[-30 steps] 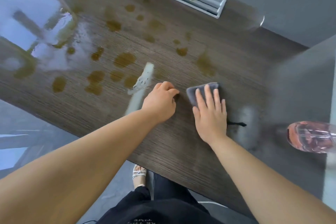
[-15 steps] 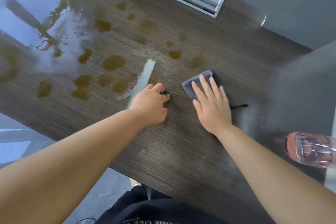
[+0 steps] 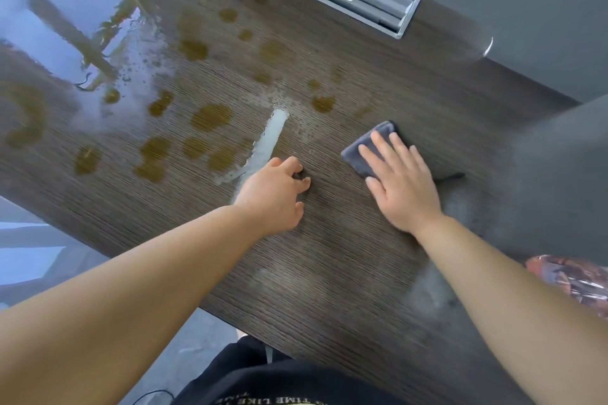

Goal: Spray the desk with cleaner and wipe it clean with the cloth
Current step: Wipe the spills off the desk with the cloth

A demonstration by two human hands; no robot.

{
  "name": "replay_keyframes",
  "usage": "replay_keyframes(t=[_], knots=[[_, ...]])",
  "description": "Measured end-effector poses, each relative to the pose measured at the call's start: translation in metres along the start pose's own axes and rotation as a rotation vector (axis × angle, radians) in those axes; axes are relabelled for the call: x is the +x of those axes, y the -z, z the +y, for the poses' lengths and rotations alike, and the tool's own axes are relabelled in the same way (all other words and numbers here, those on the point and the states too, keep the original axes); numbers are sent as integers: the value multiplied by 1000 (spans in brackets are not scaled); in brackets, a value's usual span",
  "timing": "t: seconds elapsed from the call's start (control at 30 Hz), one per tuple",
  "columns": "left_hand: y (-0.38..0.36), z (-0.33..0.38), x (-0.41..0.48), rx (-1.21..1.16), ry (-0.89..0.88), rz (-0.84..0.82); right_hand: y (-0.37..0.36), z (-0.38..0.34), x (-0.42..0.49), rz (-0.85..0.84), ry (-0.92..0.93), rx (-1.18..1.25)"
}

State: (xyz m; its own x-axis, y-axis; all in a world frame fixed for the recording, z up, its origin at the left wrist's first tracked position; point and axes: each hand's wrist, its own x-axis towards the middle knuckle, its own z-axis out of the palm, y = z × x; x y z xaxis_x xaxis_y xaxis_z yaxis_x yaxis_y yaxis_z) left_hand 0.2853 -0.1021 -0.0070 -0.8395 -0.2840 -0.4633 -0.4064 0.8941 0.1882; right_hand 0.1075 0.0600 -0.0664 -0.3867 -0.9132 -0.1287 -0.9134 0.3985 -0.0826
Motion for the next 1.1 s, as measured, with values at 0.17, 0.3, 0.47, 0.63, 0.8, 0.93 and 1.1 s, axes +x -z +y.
replay_keyframes(t=[0.17,0.3,0.47,0.63,0.8,0.93,1.1], knots=[[-2,-2,0,-4,-1,2,10,-4,55,47,-599,83],[-4,-2,2,-18,13,-8,5,-35,38,20,-259,24],[-5,-6,2,-40,-19,-50,6,10,24,-34,-11,-17],[-1,-11,5,-5,-42,-126,15,-21,87,-8,-572,78],[1,-12,6,11,-43,-115,6,-38,46,-29,-11,13],[-2,-14,5,-27,-50,-98,9,10,36,-16,-13,7],[0,-20,4,-209,-28,-12,12,-34,87,23,-617,116]])
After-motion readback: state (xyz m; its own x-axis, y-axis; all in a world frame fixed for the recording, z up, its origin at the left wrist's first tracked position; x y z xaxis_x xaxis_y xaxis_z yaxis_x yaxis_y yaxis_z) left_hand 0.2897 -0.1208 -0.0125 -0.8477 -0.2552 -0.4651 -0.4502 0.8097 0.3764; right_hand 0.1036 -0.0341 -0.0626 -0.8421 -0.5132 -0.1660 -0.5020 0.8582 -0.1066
